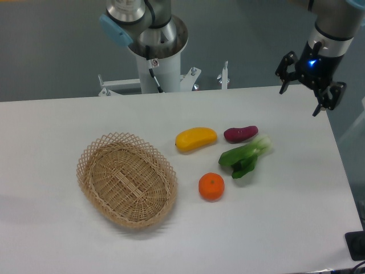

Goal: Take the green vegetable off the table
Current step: 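Move the open gripper down toward the green bok choy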

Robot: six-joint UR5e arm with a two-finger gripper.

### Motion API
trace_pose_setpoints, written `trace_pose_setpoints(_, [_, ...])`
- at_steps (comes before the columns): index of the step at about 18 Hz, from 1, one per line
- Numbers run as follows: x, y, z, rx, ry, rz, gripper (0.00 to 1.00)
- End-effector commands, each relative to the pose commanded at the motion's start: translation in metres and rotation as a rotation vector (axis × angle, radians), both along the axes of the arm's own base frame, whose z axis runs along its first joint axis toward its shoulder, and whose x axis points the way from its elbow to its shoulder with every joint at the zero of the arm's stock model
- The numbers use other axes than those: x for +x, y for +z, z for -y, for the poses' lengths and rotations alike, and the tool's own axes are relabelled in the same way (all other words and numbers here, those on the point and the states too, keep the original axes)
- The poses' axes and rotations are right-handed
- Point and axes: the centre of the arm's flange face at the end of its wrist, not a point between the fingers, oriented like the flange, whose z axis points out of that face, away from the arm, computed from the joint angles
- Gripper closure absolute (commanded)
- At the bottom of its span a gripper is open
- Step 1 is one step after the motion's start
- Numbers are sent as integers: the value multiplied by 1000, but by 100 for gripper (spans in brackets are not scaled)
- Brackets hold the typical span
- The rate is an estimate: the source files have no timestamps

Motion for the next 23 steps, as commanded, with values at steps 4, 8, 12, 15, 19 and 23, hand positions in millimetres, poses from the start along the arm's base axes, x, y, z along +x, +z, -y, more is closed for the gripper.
trace_pose_setpoints(4, [3, -9, 0, 1, -6, 18, 0])
trace_pose_setpoints(8, [10, -21, -1, -2, -2, 32, 0])
trace_pose_setpoints(12, [22, -41, -5, -1, -9, 0, 0])
trace_pose_setpoints(15, [32, -66, -2, 6, 45, -14, 0])
trace_pose_setpoints(19, [56, -113, -16, -7, 74, 33, 0])
trace_pose_setpoints(23, [65, -156, -11, -5, 89, 44, 0])
